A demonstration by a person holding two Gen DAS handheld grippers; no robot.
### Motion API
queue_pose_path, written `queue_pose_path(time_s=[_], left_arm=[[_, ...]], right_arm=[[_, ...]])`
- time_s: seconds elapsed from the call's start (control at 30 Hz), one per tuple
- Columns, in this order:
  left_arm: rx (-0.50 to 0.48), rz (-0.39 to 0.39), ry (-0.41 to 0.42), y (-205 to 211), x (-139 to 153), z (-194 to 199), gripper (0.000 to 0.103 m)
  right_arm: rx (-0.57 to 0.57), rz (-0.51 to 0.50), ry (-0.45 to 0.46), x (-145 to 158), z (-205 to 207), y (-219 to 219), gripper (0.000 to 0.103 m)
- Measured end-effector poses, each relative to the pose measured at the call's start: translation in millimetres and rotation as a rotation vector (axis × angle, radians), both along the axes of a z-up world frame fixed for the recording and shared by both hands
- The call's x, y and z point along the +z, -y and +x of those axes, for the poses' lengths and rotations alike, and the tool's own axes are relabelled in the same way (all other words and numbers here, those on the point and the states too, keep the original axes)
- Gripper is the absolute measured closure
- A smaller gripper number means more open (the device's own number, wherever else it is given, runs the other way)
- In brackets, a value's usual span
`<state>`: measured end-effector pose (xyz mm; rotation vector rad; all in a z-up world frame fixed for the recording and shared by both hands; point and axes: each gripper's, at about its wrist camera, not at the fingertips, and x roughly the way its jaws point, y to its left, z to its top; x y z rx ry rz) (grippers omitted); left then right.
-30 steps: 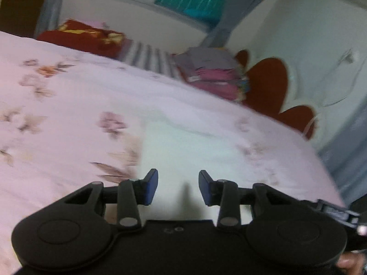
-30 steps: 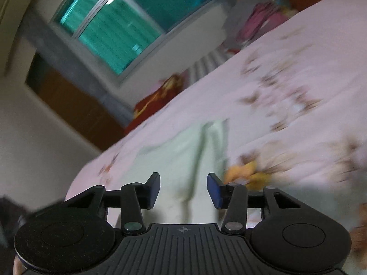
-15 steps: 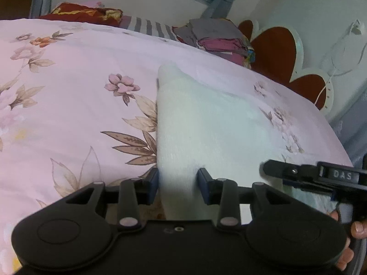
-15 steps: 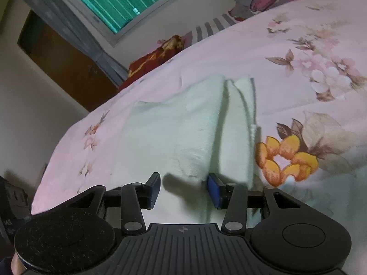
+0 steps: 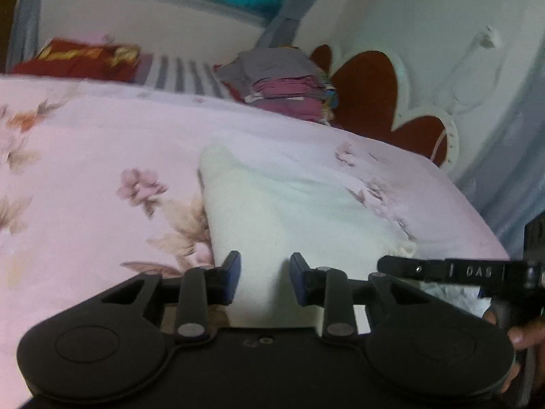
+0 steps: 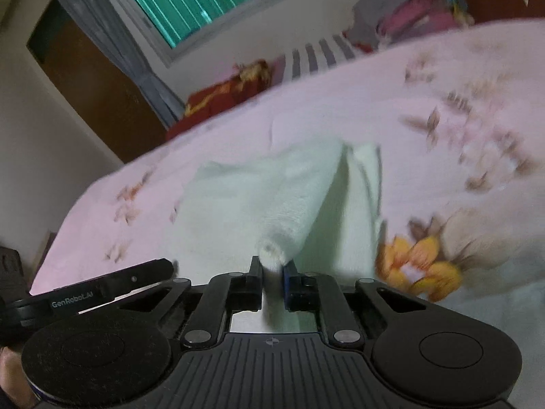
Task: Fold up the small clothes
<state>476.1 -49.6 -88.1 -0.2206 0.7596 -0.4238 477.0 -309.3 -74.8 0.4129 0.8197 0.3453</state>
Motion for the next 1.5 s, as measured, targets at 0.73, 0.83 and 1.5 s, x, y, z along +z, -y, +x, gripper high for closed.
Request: queue_pose_path(time_s=[0.73, 0.83, 1.5], left_arm=[[-0.237, -0.039, 0.121, 16.3, -8.7, 75.2, 0.067], [-0.249, -0.047, 0.056, 25.2, -39.7, 90.9, 0.071], [-0.167, -0.021, 0.005, 20.3, -27.7, 123.8, 0.072]], right_arm=[[-0.005, -0.123, 0.074, 16.5, 57.5, -3.9, 0.069], [0.101, -0.257, 0.034, -10.0, 79.7, -28.1, 0.077], [0.073, -0.444, 0.070, -25.9, 116.7, -25.4, 0.086]])
